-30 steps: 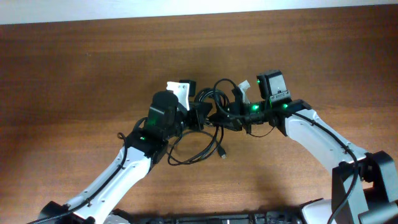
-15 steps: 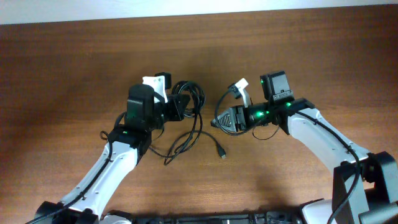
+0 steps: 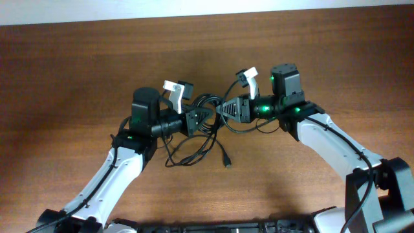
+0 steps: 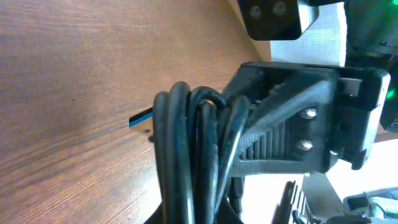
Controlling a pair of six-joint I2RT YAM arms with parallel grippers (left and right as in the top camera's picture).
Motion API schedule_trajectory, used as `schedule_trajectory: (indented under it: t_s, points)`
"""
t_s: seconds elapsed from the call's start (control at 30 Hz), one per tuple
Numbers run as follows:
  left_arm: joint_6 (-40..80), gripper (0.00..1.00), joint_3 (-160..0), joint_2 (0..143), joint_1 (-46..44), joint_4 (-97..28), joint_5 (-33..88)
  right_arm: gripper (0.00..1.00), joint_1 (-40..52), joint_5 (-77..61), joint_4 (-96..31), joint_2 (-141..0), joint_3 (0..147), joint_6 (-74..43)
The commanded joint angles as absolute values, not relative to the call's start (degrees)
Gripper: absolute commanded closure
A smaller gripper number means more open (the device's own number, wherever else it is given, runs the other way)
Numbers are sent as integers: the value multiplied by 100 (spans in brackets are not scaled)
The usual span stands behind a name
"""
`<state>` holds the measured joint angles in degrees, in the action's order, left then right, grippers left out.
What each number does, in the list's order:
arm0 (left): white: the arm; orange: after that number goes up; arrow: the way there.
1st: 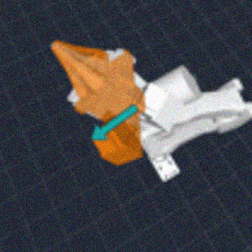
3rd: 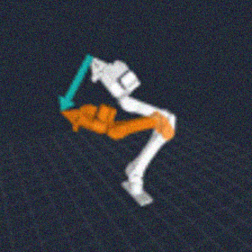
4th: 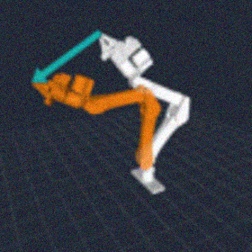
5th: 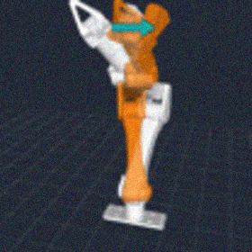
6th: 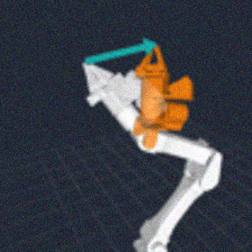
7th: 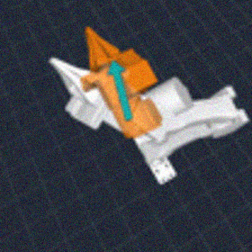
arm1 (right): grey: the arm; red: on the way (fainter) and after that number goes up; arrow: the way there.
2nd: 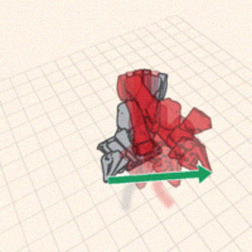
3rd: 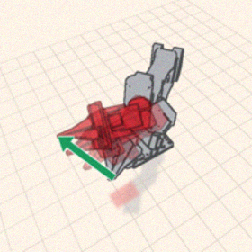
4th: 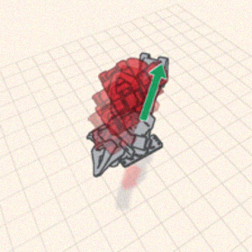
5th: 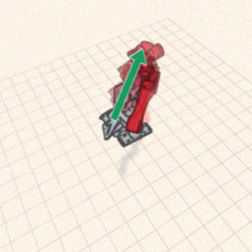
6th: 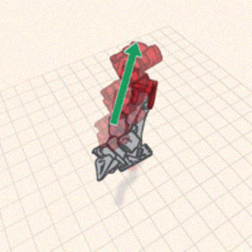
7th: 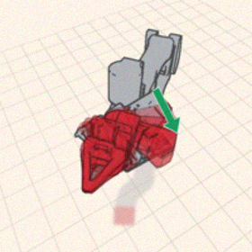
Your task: Untangle cables
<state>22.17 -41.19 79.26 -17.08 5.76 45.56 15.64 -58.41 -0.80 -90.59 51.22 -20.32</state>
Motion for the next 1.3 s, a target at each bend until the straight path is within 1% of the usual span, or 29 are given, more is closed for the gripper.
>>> schedule_trajectory:
  t_s: [0.0,0.07,0.13,0.17,0.23,0.33,0.4,0.43,0.47,0.5,0.53,0.63,0.83,0.87,0.93,0.97,1.0,1.07,1.1,1.13,1.17,1.2,1.23,1.27]
  points:
    - [2128,100,-4141,7918,-1708,414,4797,96,1610,-6018,-89,-9000,5166,-2045]
    - [2130,100,-4141,7918,-1590,419,4648,96,1605,-6250,-204,-9000,5166,-2036]
    - [2156,100,-4141,7918,-1076,421,4606,96,1601,-6639,-469,-9000,5166,-1914]
    - [2392,100,-4141,7918,-735,421,4604,96,1601,-6980,-591,-9000,5166,-1684]
    - [2915,100,-4141,7918,-346,419,4484,96,1612,-7605,-666,-9000,5166,-1577]
    - [3199,100,-4141,7918,-183,397,4171,96,1612,-8659,-659,-9000,5166,-1002]
    - [3398,100,-4141,7918,-237,386,4167,96,1612,-8648,-633,-9000,5166,-939]
    - [3411,100,-4141,7918,-333,384,4167,89,1612,-8554,-598,-9000,5166,-943]
    - [3409,100,-4141,7918,-432,377,4174,67,1612,-8337,-600,-9000,5166,-943]
    - [3409,100,-4141,7918,-534,377,4174,55,1612,-8154,-602,-9000,5166,-945]
    - [3409,100,-4141,7918,-635,377,4171,51,1612,-7900,-602,-9000,5166,-947]
    - [3409,100,-4141,7918,-1020,377,4062,50,1682,-6987,-624,-9000,5166,-1201]
    - [3406,100,-4141,7918,-1594,537,3839,49,2145,-4377,-836,-9000,5166,-2849]
    - [3406,100,-4141,7918,-1658,587,3861,49,2165,-4160,-832,-9000,5166,-2947]
    - [3382,100,-4141,7918,-1811,596,3997,42,2165,-3767,-832,-9000,5166,-2934]
    - [3380,100,-4141,7918,-1876,598,4082,41,2165,-3649,-834,-9000,5166,-2840]
    - [3354,100,-4141,7918,-1929,596,4178,40,2165,-3590,-819,-9000,5166,-2401]
    - [3197,100,-4141,7918,-1944,646,4499,43,2165,-3592,-816,-9000,5166,-1898]
    - [3162,100,-4141,7918,-1946,705,4705,57,2165,-3597,-812,-9000,5166,-1699]
    - [3162,100,-4141,7918,-1944,725,4807,76,2165,-3638,-812,-9000,5166,-1586]
    - [3070,100,-4141,7918,-1944,709,4831,96,2163,-3780,-812,-9000,5166,-1483]
    - [2757,97,-4141,7918,-1900,676,4825,96,2163,-4021,-816,-9000,5166,-1330]
    - [2711,94,-4141,7918,-1831,681,4823,96,2163,-4167,-825,-9000,5166,-1225]
    - [2714,84,-4141,7918,-1684,681,4823,96,2163,-4178,-843,-9000,5166,-1245]
